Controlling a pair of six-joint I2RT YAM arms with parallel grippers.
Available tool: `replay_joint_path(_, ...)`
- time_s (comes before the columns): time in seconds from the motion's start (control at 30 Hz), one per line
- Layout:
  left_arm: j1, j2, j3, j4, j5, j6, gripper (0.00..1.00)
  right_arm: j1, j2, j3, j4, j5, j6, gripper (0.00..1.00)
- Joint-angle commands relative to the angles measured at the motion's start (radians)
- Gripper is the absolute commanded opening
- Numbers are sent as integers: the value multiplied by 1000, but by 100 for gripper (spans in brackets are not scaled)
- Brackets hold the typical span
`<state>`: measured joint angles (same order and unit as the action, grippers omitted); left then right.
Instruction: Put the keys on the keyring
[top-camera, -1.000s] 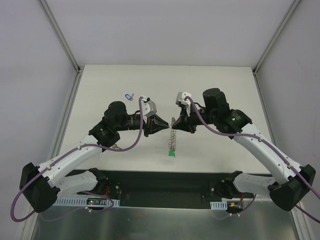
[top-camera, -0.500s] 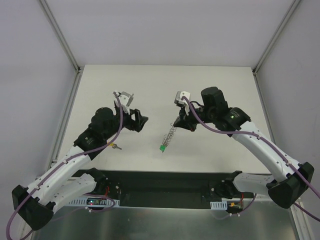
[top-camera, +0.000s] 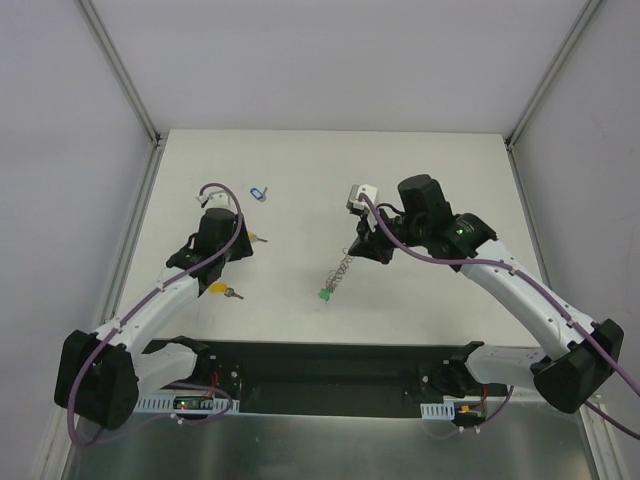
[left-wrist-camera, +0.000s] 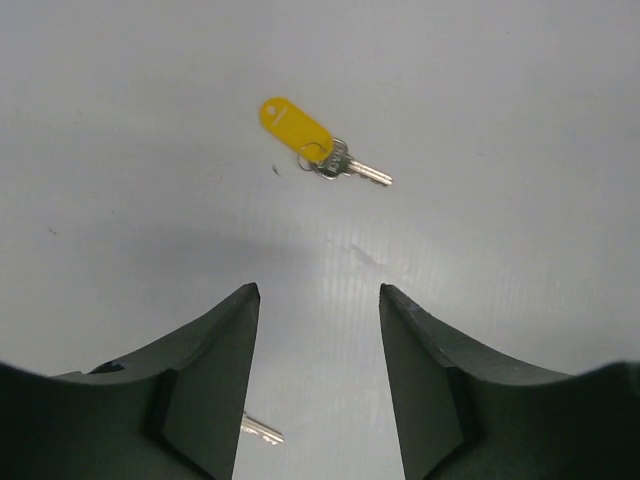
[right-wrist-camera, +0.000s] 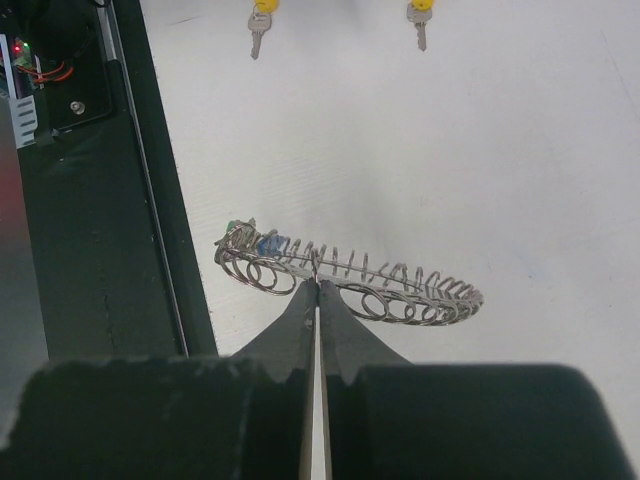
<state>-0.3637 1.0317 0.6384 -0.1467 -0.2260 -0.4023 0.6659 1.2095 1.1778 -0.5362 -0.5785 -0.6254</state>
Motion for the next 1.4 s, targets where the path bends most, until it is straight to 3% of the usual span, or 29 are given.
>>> replay_joint_path(0.0, 32, 92, -26, 187, -33, -56, 49, -8, 5, 23, 18, -21, -22, 1)
replay_joint_path(0.17, 94, 192, -78, 416, 77, -12, 34, -12, 9, 25, 12, -38, -30, 1)
replay_joint_path(0.47, 186, 373, -94, 631, 261, -4, 33, -31, 5, 22, -5, -46, -40, 1)
replay_joint_path(1.1, 233, 544, -60, 657, 338, -10, 32, -68, 13, 34, -18, -66, -45, 1)
replay_joint_path(1.37, 235, 550, -51, 653, 350, -4, 24, -74, 13, 34, -16, -77, -45, 1)
